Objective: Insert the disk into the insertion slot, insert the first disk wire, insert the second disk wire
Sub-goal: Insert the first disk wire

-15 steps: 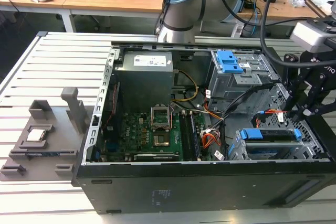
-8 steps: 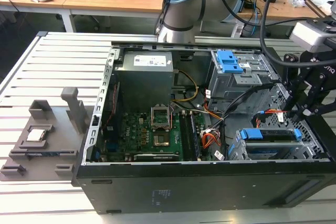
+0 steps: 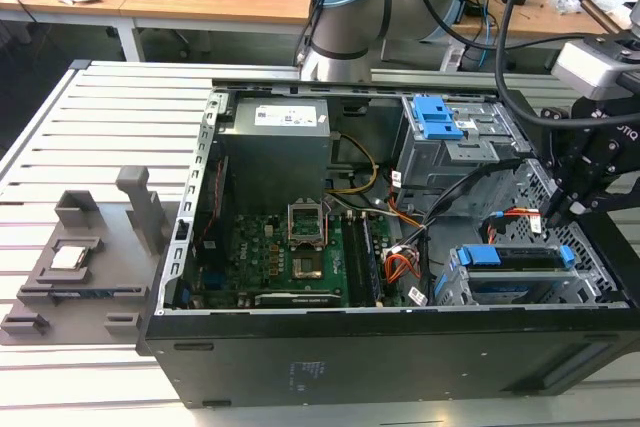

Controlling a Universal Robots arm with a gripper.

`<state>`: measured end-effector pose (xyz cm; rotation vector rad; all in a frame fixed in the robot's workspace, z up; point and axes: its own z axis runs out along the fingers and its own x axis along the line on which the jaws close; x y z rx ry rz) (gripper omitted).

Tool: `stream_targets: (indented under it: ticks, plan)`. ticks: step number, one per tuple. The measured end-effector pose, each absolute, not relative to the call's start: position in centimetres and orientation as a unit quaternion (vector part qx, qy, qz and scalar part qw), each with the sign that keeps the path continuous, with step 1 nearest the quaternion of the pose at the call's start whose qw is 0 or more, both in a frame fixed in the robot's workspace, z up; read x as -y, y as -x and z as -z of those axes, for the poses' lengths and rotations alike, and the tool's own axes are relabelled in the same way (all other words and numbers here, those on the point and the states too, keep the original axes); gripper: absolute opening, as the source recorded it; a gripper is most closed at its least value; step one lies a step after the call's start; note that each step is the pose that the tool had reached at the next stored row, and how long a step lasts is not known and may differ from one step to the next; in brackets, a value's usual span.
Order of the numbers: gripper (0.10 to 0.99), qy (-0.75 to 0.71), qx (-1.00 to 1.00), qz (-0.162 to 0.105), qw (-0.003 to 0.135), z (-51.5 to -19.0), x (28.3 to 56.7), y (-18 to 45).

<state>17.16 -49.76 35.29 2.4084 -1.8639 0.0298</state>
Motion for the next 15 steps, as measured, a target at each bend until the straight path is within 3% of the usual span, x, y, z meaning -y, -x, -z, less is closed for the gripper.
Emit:
stream_targets:
  ticks: [15]
  plan:
    - [0.169, -0.790, 0.611, -0.010, 0.048, -35.30, 49.76, -16.63]
